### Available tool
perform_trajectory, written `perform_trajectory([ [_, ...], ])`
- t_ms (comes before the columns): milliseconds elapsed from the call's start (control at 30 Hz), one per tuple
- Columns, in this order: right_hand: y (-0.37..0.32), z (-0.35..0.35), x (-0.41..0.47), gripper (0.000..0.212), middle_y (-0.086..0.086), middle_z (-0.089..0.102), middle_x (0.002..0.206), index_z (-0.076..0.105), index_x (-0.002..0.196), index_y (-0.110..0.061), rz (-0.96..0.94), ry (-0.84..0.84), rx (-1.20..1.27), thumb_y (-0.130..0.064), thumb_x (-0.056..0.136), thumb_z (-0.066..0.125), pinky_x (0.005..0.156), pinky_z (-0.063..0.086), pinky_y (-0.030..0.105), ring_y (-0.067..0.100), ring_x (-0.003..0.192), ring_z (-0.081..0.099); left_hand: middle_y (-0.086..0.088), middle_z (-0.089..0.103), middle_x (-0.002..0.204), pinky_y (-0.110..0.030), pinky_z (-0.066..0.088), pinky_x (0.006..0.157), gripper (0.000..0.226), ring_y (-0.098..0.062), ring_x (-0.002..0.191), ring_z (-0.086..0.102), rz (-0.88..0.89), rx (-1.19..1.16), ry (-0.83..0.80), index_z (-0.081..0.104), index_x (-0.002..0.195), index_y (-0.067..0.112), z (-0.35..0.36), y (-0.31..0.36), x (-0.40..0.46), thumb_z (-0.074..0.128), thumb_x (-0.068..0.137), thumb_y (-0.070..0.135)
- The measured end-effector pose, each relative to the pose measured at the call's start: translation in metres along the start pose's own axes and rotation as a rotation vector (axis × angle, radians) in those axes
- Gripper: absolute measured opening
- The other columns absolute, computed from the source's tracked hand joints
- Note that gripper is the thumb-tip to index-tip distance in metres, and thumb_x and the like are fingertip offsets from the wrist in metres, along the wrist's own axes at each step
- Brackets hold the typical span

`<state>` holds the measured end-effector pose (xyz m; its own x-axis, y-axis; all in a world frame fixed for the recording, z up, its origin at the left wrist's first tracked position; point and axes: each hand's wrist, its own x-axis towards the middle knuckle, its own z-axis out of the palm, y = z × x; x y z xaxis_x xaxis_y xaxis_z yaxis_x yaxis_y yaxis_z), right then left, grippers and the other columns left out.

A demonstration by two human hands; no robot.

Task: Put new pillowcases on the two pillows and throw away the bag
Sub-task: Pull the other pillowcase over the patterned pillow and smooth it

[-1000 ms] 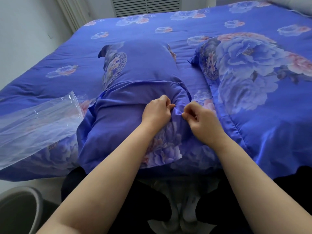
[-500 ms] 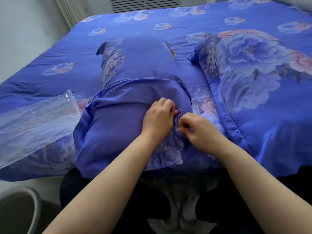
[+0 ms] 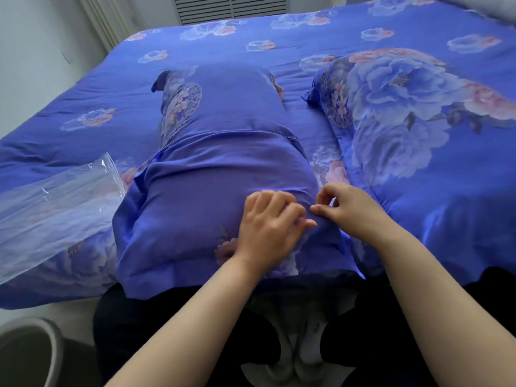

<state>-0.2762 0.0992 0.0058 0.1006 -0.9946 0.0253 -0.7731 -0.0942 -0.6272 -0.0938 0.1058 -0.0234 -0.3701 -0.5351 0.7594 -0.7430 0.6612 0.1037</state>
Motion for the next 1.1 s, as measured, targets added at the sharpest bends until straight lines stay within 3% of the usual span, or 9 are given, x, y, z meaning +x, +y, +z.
perform_trajectory([
  [100,-0.002,-0.003,0.001,0.015,-0.010,0.055,0.078,0.056,0.078,-0.022,-0.013,0.023,0.010,-0.031,0.086,0.066,0.072,0.037,0.028,0.015,0.079,0.052,0.004,0.065,0.094,-0.038,0.042,0.082,0.027,-0.023,0.089,0.055,0.082,0.125,-0.062,0.068,0.086,0.022,0.004,0.012,-0.018,0.059,0.089,0.047],
  [267,-0.007,-0.006,0.007,0.015,0.001,0.060,0.077,0.057,0.079,-0.016,-0.075,0.147,0.131,-0.027,0.088,0.063,0.070,0.033,0.023,0.015,0.082,0.049,0.005,0.065,0.114,-0.036,0.038,0.097,0.027,-0.021,0.103,0.050,0.112,0.245,-0.025,0.068,0.111,0.021,0.009,0.017,-0.024,0.061,0.090,0.038],
  [367,-0.017,-0.004,0.010,0.016,-0.006,0.055,0.070,0.056,0.078,-0.016,-0.126,0.222,0.162,-0.025,0.089,0.063,0.066,0.033,0.020,0.012,0.068,0.049,0.005,0.064,0.119,-0.035,0.039,0.098,0.033,-0.020,0.105,0.050,0.147,0.275,0.008,0.065,0.119,0.021,0.015,0.018,-0.024,0.067,0.088,0.031],
  [467,-0.022,-0.003,0.016,0.016,-0.013,0.049,0.061,0.055,0.078,-0.017,-0.155,0.187,0.146,-0.025,0.089,0.062,0.069,0.031,0.021,0.004,0.059,0.046,0.006,0.066,0.117,-0.033,0.041,0.092,0.032,-0.019,0.102,0.053,0.134,0.311,0.037,0.066,0.117,0.022,0.016,0.009,-0.022,0.069,0.086,0.030],
  [600,-0.023,-0.001,0.030,0.014,-0.011,0.048,0.062,0.055,0.079,-0.016,-0.137,0.075,0.167,-0.021,0.090,0.062,0.059,0.034,0.013,0.004,0.058,0.044,0.006,0.069,0.105,-0.034,0.044,0.082,0.020,-0.020,0.092,0.058,0.096,0.265,0.035,0.071,0.103,0.021,0.012,0.005,-0.015,0.065,0.089,0.033],
  [800,-0.024,0.006,0.031,0.012,-0.012,0.047,0.062,0.054,0.082,-0.015,-0.191,0.093,0.234,-0.018,0.090,0.062,0.061,0.037,0.014,0.001,0.057,0.045,0.004,0.066,0.085,-0.036,0.044,0.071,0.021,-0.021,0.078,0.059,-0.033,0.209,0.027,0.068,0.087,0.018,0.006,0.014,-0.005,0.057,0.093,0.035],
  [933,-0.022,-0.001,0.033,0.007,-0.009,0.053,0.067,0.057,0.086,-0.018,-0.168,-0.024,0.255,-0.017,0.089,0.064,0.064,0.039,0.014,-0.001,0.061,0.048,0.000,0.066,0.085,-0.036,0.045,0.072,0.019,-0.025,0.076,0.058,-0.079,0.218,0.043,0.068,0.087,0.015,0.010,0.006,-0.008,0.060,0.091,0.032],
  [1000,-0.017,-0.005,0.034,0.007,-0.006,0.054,0.073,0.060,0.093,-0.021,-0.138,-0.103,0.221,-0.016,0.088,0.063,0.072,0.043,0.024,0.006,0.068,0.050,-0.001,0.067,0.089,-0.036,0.046,0.076,0.020,-0.025,0.078,0.060,-0.072,0.214,0.040,0.070,0.090,0.016,0.013,0.004,-0.008,0.060,0.091,0.033],
  [1100,-0.008,-0.007,0.036,0.017,-0.006,0.053,0.074,0.062,0.099,-0.024,-0.117,-0.074,0.230,-0.013,0.086,0.064,0.072,0.044,0.025,0.008,0.064,0.049,-0.002,0.067,0.097,-0.038,0.046,0.081,0.025,-0.027,0.083,0.059,-0.040,0.202,0.011,0.070,0.098,0.017,0.017,0.006,-0.012,0.060,0.090,0.038],
])
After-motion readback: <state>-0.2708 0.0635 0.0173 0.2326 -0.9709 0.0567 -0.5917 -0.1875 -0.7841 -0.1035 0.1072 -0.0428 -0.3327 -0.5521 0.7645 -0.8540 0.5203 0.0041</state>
